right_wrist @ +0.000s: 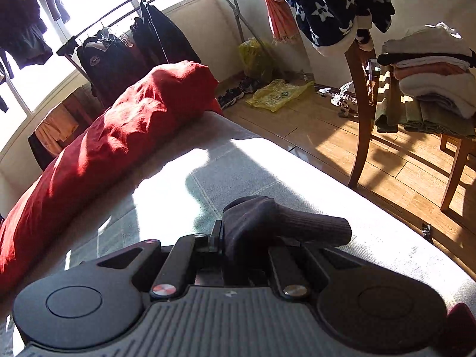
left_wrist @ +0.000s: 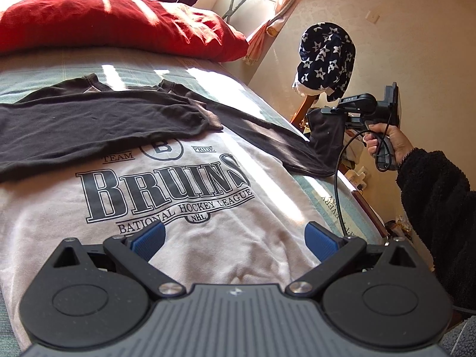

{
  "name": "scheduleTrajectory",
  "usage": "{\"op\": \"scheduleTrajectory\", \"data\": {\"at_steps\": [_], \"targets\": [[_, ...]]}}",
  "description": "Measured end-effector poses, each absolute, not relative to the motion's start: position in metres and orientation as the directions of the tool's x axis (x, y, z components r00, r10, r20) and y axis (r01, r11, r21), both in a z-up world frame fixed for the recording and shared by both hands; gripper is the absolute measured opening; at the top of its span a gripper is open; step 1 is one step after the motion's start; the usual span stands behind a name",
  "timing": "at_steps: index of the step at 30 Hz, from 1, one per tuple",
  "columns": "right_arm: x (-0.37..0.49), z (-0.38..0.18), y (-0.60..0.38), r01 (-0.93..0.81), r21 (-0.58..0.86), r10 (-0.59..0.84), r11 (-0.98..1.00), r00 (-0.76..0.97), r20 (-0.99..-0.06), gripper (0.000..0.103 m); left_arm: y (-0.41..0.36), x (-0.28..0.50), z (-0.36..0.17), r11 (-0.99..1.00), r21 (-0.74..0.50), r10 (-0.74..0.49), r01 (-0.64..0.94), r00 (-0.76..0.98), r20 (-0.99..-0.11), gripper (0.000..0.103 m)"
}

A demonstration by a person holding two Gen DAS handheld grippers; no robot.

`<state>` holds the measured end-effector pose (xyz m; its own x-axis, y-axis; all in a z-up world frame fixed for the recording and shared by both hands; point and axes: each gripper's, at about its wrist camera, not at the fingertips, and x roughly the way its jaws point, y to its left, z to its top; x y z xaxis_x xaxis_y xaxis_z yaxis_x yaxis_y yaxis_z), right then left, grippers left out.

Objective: Fold clothes
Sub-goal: 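Grasp the black ribbed cuff with the right gripper, then lift the held cuff and carry it over the sweatshirt chest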

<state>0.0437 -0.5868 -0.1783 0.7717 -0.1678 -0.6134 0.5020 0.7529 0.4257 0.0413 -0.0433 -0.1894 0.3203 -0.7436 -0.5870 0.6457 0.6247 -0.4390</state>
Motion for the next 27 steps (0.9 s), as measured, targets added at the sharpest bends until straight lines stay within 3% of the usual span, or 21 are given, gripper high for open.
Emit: {"op": "scheduleTrajectory", "data": {"at_steps": [9, 27], "targets": [[0.089, -0.157, -0.521, 0.412, 0.374, -0.102, 0.831, 0.774, -0.624, 0.01, -0.027, 0.028, -0.18, 0.605, -0.41, -0.746, 0.683, 0.306, -0.591, 0.099], [0.167, -0.132, -0.384, 0.199, 0.278, 0.028, 0.94, 0.765, -0.644, 0.01, 0.01, 0.018, -0.158, 0.596, -0.417, -0.776, 0.686, 0.359, -0.519, 0.099]]}}
